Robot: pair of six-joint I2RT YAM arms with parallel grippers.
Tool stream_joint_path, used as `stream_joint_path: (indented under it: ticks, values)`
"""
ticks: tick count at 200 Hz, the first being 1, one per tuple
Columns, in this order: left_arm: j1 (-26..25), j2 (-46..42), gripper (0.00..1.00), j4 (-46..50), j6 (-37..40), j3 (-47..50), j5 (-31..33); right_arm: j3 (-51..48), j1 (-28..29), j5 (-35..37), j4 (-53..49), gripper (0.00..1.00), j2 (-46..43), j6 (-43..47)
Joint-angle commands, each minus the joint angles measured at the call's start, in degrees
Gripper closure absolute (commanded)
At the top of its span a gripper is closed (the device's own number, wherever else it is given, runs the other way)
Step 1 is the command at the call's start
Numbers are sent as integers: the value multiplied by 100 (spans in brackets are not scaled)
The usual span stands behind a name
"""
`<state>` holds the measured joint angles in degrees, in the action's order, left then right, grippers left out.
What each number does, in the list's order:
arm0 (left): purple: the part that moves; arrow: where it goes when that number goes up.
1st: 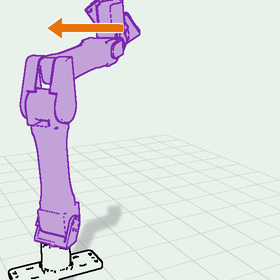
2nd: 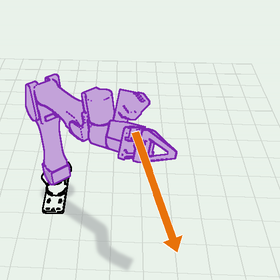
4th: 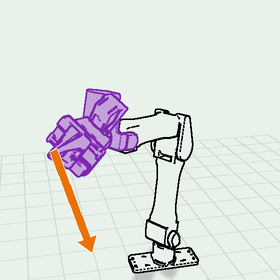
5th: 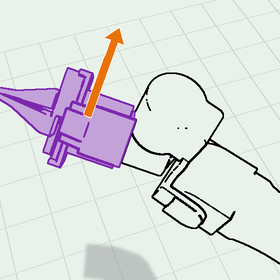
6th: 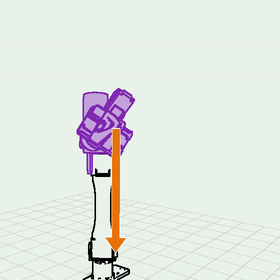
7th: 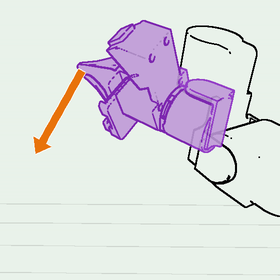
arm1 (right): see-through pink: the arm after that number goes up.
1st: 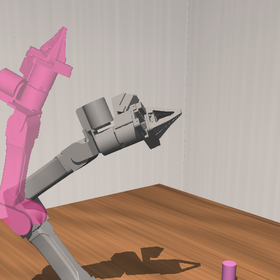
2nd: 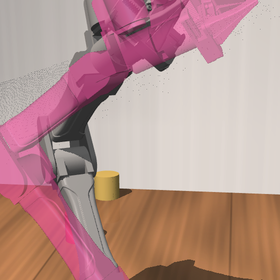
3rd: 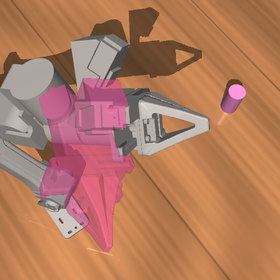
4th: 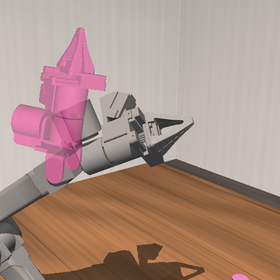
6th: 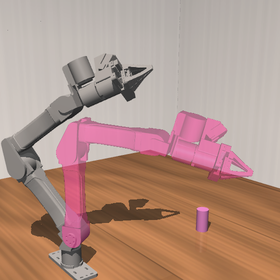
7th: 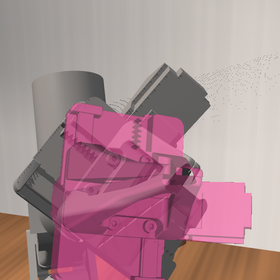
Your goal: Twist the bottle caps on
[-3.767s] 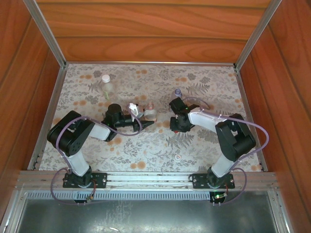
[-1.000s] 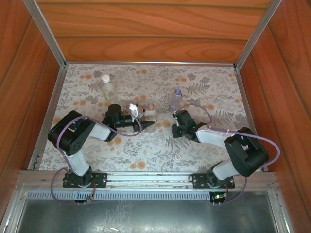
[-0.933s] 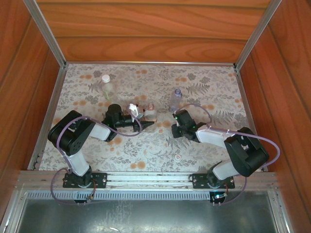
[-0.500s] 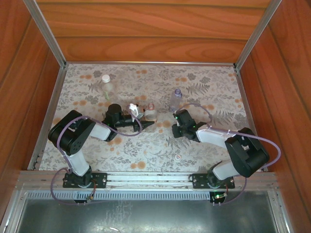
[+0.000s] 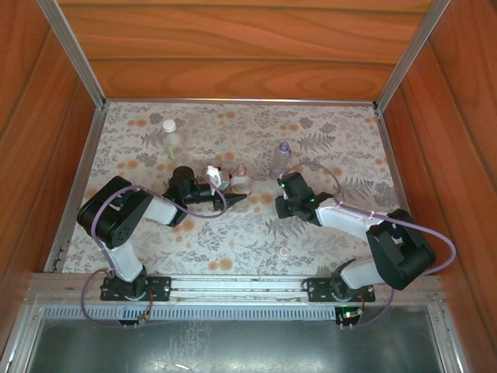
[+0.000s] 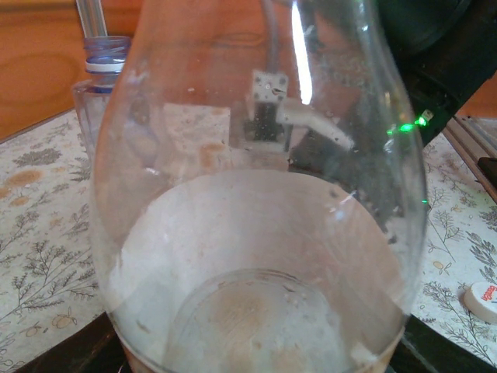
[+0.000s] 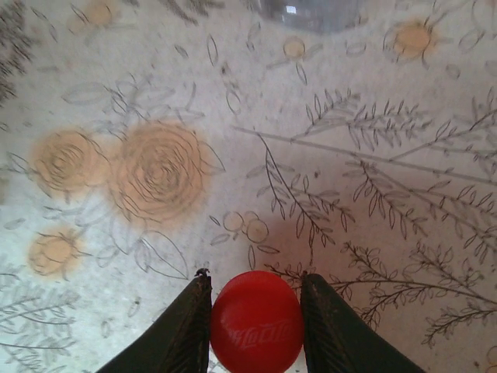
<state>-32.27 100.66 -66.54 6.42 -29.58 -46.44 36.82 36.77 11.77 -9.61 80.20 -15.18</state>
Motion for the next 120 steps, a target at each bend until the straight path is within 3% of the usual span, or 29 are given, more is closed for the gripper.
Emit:
stream_joint_path:
  ticks: [1, 120]
  values:
    - [-29, 251, 41, 445, 88, 23, -24, 320, 40, -34, -401, 67, -206, 76]
    - [-29, 296, 41, 441, 92, 5, -50, 2419, 49, -712, -2359, 66, -405, 486]
